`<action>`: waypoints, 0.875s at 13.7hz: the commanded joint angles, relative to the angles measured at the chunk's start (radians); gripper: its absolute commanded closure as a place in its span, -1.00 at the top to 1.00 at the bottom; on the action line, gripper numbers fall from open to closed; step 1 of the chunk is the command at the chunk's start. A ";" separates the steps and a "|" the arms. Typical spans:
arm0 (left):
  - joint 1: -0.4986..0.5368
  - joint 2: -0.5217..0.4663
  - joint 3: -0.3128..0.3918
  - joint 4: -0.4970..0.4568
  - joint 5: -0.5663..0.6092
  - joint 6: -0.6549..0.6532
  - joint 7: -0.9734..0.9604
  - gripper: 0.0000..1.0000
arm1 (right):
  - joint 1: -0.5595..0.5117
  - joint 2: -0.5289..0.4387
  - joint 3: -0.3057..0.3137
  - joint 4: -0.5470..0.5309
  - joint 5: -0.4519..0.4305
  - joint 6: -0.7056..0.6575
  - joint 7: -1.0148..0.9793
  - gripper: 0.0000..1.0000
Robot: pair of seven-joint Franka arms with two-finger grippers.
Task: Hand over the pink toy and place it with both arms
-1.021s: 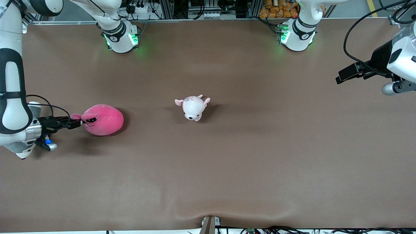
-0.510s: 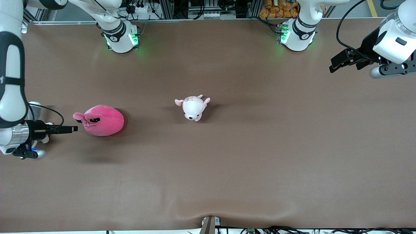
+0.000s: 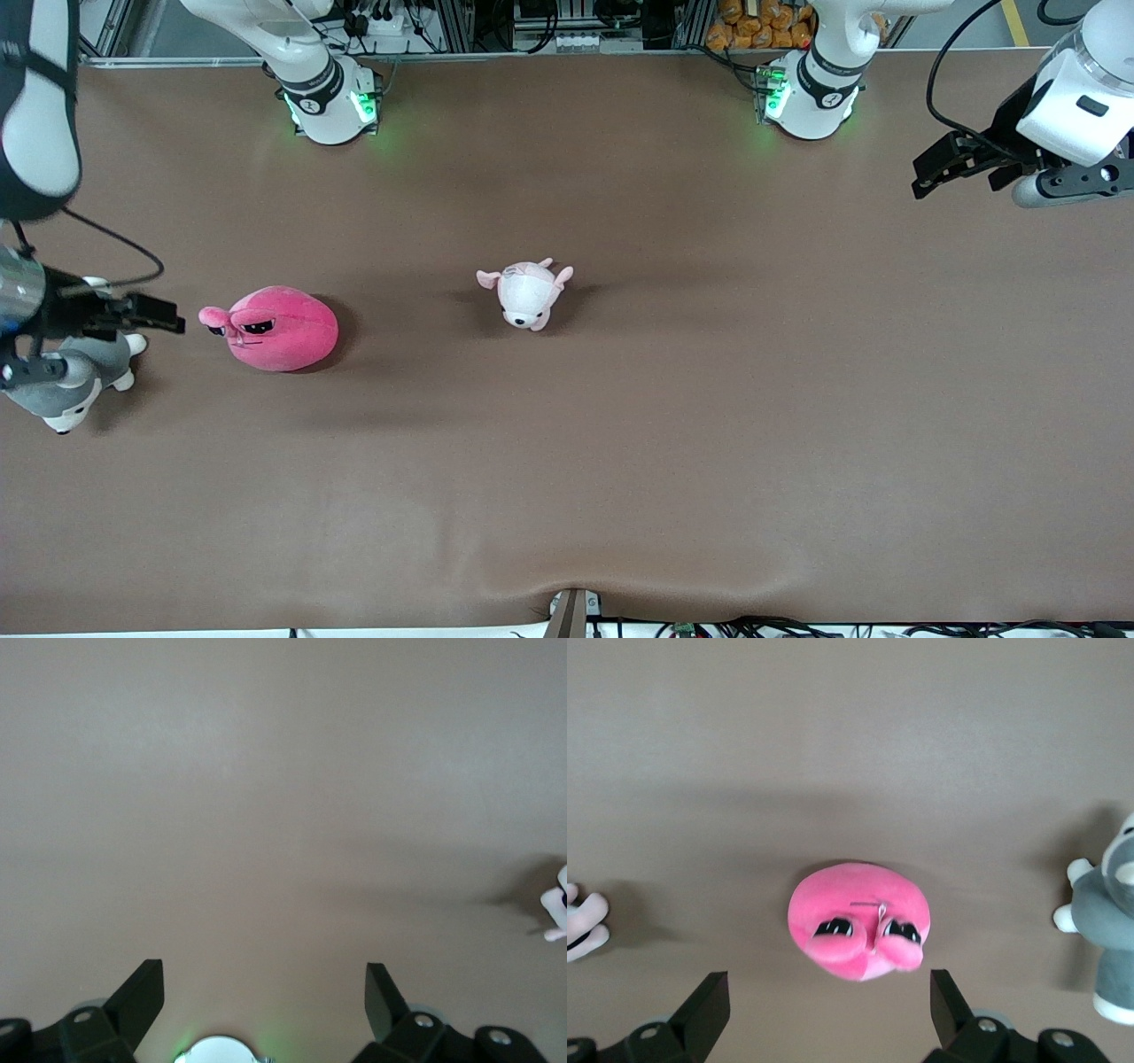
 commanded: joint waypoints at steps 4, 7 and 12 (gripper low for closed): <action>-0.009 -0.014 0.029 -0.010 0.023 0.049 0.014 1.00 | 0.032 -0.264 -0.004 -0.205 -0.045 -0.052 0.112 1.00; -0.016 0.020 0.057 0.018 0.010 0.049 0.015 1.00 | 0.023 -0.274 -0.006 -0.190 -0.045 -0.102 0.142 1.00; -0.021 0.075 0.049 0.081 0.004 0.028 0.017 1.00 | 0.016 -0.274 -0.008 -0.155 -0.059 -0.105 0.131 1.00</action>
